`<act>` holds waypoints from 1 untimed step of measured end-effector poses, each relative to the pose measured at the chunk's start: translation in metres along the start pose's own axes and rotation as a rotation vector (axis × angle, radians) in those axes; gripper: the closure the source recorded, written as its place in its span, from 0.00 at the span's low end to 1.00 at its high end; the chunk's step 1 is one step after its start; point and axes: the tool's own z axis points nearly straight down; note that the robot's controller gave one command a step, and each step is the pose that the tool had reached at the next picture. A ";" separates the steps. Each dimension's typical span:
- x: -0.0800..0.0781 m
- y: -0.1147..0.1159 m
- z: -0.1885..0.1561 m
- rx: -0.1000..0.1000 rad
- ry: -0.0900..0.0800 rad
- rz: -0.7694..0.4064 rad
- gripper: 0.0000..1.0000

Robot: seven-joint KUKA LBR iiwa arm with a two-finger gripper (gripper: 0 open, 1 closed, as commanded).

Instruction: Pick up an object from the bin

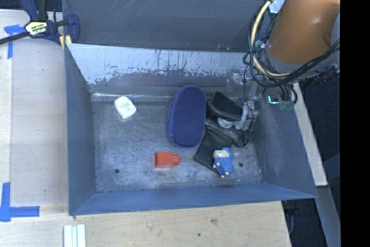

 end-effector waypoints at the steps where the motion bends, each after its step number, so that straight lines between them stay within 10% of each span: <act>1: 0.032 0.025 -0.111 0.002 -0.012 -0.386 0.00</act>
Offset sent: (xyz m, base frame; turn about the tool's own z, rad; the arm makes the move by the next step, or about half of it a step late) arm -0.0337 0.0248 0.1088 -0.3858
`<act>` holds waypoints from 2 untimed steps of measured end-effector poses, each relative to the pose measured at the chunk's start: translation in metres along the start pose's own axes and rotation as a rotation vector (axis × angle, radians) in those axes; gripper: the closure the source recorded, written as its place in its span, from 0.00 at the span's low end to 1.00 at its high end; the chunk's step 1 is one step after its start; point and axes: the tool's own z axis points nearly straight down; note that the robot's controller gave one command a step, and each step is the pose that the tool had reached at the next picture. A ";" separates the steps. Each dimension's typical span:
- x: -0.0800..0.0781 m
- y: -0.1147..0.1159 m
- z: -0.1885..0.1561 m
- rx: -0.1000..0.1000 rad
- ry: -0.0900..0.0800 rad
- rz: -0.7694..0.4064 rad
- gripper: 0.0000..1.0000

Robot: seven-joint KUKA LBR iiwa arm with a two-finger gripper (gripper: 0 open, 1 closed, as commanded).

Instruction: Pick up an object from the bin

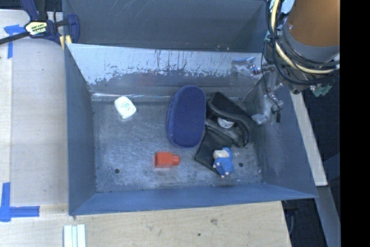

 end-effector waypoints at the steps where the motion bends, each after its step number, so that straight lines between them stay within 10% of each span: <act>1: 0.013 -0.017 0.158 -0.006 0.012 -0.139 0.00; 2: 0.052 -0.009 0.270 -0.006 0.013 -0.430 0.00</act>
Offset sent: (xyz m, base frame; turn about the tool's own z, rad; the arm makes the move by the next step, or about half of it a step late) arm -0.0032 -0.0201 -0.1535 -0.1401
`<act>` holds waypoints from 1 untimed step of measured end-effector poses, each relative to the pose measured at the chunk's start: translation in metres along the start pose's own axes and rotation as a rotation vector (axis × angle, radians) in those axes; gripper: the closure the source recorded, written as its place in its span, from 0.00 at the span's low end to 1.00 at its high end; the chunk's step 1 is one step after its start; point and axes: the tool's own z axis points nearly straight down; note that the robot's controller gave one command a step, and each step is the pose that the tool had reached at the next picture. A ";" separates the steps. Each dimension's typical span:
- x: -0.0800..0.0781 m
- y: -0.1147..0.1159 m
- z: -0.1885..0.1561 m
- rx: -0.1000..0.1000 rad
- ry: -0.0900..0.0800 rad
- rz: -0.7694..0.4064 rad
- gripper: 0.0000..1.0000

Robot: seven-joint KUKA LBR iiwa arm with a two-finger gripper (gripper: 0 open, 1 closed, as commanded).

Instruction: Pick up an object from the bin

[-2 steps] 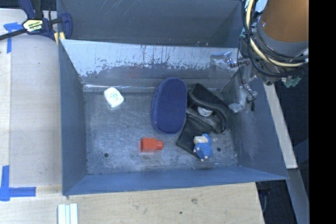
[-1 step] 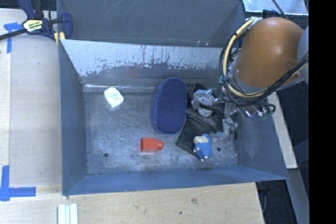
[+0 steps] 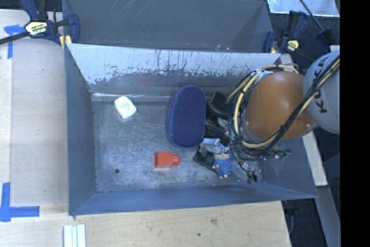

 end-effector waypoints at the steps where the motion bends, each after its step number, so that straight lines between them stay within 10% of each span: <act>1: -0.002 -0.001 -0.003 0.004 -0.005 -0.003 1.00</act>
Offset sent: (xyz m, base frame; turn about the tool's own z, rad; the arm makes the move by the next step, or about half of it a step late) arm 0.0000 0.0000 0.0000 0.0000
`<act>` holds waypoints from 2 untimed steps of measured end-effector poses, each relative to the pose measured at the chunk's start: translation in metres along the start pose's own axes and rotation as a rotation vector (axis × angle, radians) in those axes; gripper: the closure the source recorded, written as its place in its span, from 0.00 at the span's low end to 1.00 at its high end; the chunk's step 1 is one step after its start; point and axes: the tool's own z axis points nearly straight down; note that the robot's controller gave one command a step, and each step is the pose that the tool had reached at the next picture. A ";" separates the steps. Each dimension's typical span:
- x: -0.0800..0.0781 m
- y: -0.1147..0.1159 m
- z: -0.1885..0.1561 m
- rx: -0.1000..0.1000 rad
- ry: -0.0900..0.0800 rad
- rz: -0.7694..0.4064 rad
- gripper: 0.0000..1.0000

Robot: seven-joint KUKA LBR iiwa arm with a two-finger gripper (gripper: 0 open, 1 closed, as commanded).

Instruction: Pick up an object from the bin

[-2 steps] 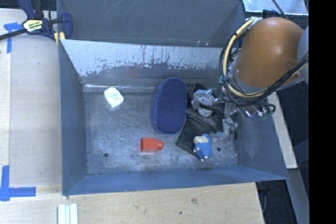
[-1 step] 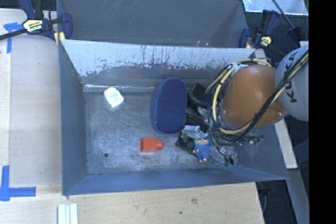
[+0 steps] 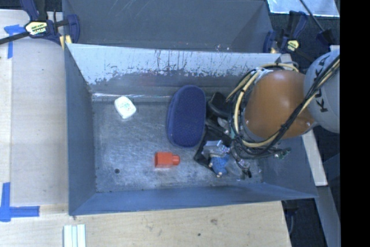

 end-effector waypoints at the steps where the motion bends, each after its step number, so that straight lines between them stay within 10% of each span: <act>1: 0.010 -0.003 -0.138 0.004 -0.005 -0.484 1.00; 2: 0.010 -0.003 -0.136 -0.001 -0.003 -0.482 0.00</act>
Offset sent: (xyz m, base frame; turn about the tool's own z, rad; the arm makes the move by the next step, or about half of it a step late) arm -0.0060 -0.0090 0.1357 -0.4850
